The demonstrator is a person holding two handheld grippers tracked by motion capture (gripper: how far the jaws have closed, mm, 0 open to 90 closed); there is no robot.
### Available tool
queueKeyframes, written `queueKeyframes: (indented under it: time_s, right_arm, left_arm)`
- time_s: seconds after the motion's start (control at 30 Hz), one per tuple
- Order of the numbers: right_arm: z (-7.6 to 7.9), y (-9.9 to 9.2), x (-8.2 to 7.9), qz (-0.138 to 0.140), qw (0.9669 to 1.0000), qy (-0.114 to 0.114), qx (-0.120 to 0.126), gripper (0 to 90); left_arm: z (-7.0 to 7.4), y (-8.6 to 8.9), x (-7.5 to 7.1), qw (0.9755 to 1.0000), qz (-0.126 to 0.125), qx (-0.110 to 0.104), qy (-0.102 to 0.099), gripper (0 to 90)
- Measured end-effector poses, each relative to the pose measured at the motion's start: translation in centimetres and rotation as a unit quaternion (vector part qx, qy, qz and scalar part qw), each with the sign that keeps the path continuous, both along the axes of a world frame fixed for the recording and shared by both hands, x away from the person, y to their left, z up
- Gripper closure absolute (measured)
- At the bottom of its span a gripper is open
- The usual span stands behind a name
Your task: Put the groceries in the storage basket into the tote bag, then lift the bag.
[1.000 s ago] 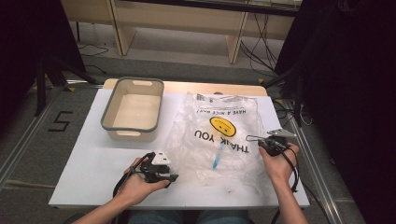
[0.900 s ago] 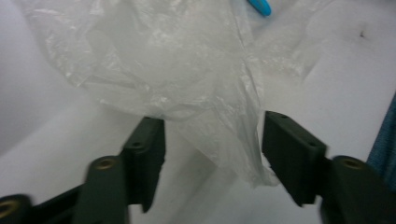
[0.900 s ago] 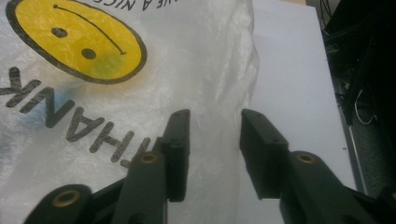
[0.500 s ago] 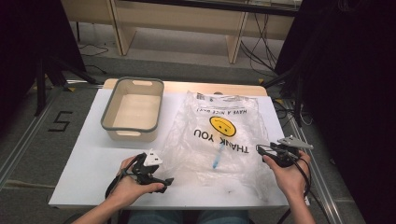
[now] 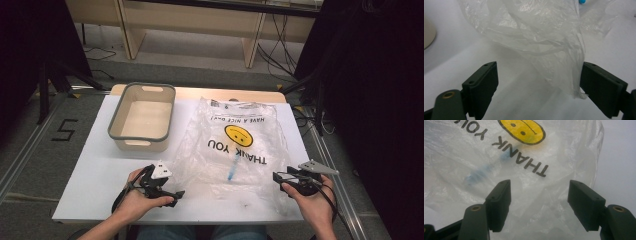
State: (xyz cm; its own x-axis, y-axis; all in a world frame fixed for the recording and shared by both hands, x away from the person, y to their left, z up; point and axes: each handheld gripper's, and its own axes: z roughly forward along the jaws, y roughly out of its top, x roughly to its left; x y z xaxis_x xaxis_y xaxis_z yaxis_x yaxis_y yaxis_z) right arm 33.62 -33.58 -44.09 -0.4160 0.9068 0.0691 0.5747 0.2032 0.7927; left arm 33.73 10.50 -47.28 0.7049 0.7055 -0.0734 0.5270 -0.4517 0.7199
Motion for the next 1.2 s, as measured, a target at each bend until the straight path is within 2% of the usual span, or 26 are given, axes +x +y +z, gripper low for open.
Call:
queueKeyframes:
  time_s: [0.27,0.77,1.03,1.2]
  right_arm:
    - [-0.5,0.4,-0.8,0.012,0.9999,0.007,-0.002,35.1]
    - [-0.4,0.0,-1.2,0.003,1.0,0.003,0.004,35.1]
    - [-0.4,0.0,-1.3,0.004,1.0,0.003,0.004,34.8]
    - [-0.4,0.0,-1.4,0.005,1.0,0.003,0.005,34.8]
  left_arm:
    - [-0.1,0.1,0.1,1.0,0.003,-0.005,-0.003,16.4]
    - [-0.1,0.0,0.1,1.0,0.003,-0.001,-0.005,16.6]
    - [-0.1,0.1,0.1,1.0,0.005,-0.008,0.0,17.2]
    - [-0.3,-0.1,0.0,0.9999,0.007,-0.005,0.005,17.6]
